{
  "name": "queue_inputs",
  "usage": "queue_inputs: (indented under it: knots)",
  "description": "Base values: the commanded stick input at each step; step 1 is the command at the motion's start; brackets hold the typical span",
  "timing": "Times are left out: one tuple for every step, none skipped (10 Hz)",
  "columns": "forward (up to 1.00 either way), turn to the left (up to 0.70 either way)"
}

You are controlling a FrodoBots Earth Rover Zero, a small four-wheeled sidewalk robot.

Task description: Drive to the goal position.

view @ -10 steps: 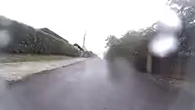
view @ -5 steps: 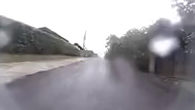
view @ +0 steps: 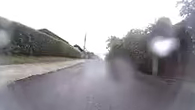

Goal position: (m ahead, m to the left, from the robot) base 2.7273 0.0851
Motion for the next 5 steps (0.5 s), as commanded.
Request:
queue_inputs:
  knots:
    - [0.7,0.16]
    - [0.7,0.1]
    - [0.7,0.05]
    - [0.7,0.0]
    - [0.7,0.0]
